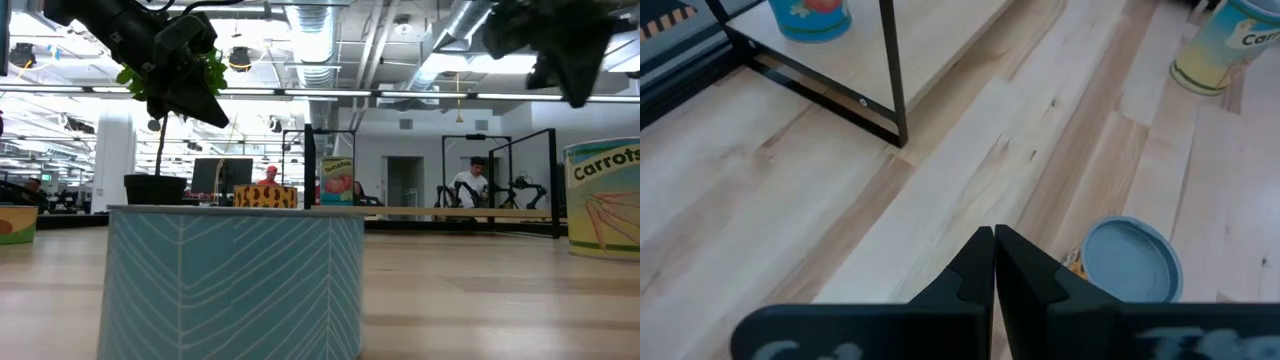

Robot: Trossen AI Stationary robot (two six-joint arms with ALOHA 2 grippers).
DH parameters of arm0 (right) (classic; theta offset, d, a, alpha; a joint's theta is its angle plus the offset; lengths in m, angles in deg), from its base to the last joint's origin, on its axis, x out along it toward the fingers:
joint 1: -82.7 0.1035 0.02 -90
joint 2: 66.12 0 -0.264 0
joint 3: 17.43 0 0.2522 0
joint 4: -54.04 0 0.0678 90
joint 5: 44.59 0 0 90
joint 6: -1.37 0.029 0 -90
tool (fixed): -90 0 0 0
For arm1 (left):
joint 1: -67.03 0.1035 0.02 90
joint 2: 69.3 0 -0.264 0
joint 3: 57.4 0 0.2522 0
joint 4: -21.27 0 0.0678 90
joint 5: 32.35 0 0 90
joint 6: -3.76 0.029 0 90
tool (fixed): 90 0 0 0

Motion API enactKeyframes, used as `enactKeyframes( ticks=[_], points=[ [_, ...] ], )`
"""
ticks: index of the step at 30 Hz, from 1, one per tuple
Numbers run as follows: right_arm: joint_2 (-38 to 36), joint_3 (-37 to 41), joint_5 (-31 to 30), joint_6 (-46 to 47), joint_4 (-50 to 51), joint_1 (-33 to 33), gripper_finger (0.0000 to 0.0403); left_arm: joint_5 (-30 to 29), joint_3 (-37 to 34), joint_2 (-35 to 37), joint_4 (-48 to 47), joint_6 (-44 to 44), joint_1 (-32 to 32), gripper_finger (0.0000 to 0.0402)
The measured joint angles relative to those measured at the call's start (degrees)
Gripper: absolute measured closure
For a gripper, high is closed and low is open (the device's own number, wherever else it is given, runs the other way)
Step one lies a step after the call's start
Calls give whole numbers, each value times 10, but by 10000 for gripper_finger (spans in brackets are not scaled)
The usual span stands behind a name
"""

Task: Pick and place cans onto a shelf
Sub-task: Put the canned carrots on the shelf

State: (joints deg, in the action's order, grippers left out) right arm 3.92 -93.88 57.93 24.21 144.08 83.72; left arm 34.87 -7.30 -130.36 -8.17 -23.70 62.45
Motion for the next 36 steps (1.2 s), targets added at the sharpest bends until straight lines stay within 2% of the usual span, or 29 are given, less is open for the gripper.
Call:
enactKeyframes(
  ticks=[4,9,13,36],
  points=[
    [-17,39,-11,24,-45,37,267,0,0,0,1,-8,0,402],
    [-17,74,-66,29,-82,58,224,0,0,0,1,-9,0,402],
    [-4,91,-103,28,-88,61,205,0,0,0,1,-9,0,401],
    [-6,149,-79,33,-175,60,230,15,0,0,1,-6,0,402]
  ],
)
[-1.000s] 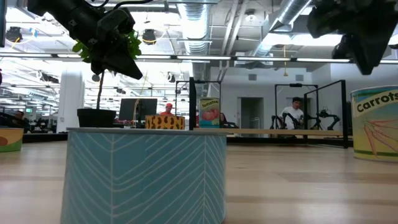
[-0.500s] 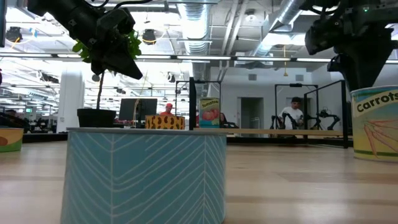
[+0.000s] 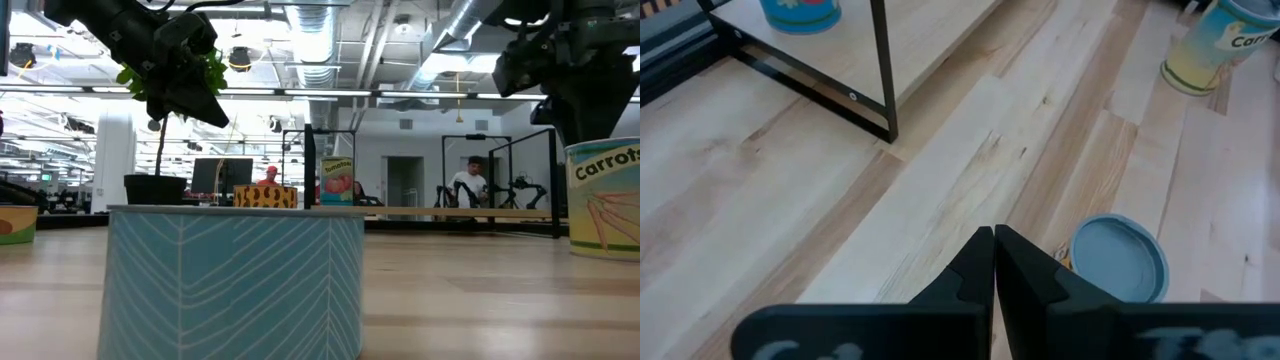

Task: Pick and place cans onto a shelf
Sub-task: Put the canned carrots on the shelf

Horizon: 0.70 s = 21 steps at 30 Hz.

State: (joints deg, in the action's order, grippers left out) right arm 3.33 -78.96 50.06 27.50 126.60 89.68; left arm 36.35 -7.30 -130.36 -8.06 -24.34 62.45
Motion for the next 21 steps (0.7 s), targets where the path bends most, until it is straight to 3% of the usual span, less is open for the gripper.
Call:
enactKeyframes(
  ticks=[4,12,21],
  points=[
    [0,0,5,0,-8,0,265,0,0,0,0,2,0,401],
    [1,0,12,3,-24,-1,389,0,0,0,0,4,0,401],
    [3,-71,-10,-23,-15,-46,398,0,0,0,0,4,0,402]
  ],
)
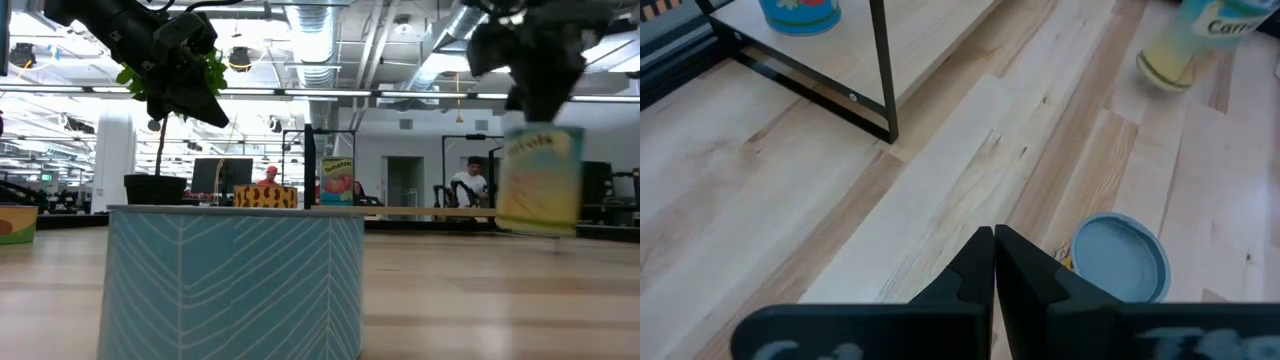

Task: Pick and place cans onto a shelf
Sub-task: Put the canned carrots on the shelf

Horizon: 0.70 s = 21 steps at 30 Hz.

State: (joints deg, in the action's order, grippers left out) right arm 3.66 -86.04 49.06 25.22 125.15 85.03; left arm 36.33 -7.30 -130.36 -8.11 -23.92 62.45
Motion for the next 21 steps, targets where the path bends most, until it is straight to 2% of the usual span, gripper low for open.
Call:
enactKeyframes(
  ticks=[7,12,16,21],
  points=[
    [-1,-97,-18,-14,-3,-78,400,0,0,0,-1,0,0,401],
    [10,-143,-28,-34,-61,-145,401,0,0,0,-1,0,0,402],
    [63,-186,-28,-75,-73,-192,402,0,0,0,-2,0,0,401],
    [172,-262,-16,-144,-64,-234,402,0,0,0,-4,6,0,402]
  ],
)
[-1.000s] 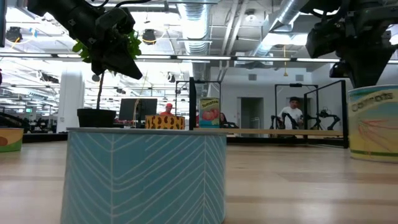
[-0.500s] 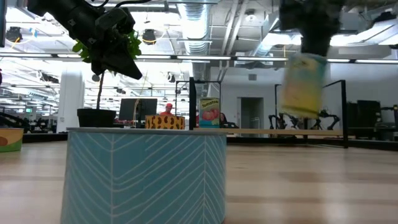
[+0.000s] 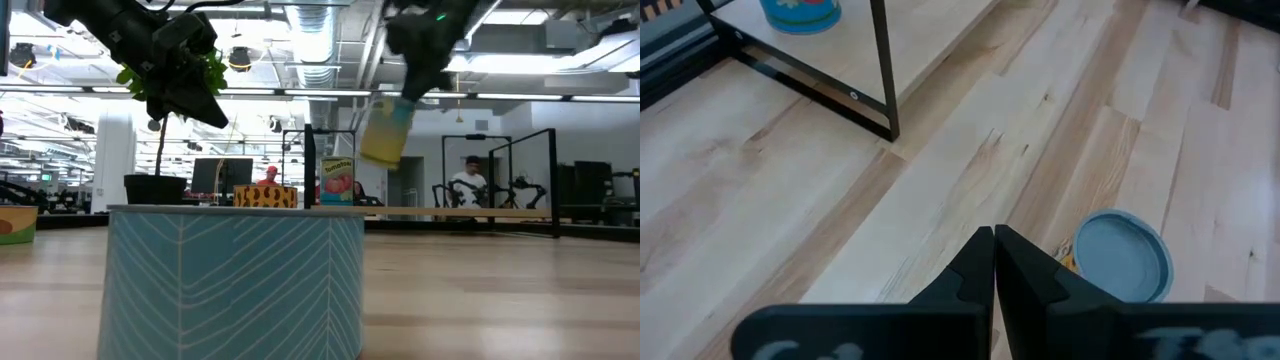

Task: Pick and place cans onto a shelf
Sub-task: Put the canned carrots on the shelf

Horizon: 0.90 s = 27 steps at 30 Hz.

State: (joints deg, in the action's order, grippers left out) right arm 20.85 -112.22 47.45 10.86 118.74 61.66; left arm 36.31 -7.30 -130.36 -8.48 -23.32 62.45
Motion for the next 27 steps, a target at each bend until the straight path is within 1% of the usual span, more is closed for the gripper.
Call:
enactKeyframes(
  ticks=[5,9,13,19,27],
  points=[
    [97,-94,42,-52,34,-44,402,0,0,0,0,15,0,401],
    [157,-153,44,-78,75,-68,403,-3,0,0,0,16,0,402],
    [204,-190,59,-90,84,-81,403,-3,0,0,0,23,0,401],
    [248,-229,70,-98,88,-84,403,-3,0,0,0,24,0,402],
    [259,-245,68,-101,78,-90,400,-3,0,0,0,24,0,401]
  ],
)
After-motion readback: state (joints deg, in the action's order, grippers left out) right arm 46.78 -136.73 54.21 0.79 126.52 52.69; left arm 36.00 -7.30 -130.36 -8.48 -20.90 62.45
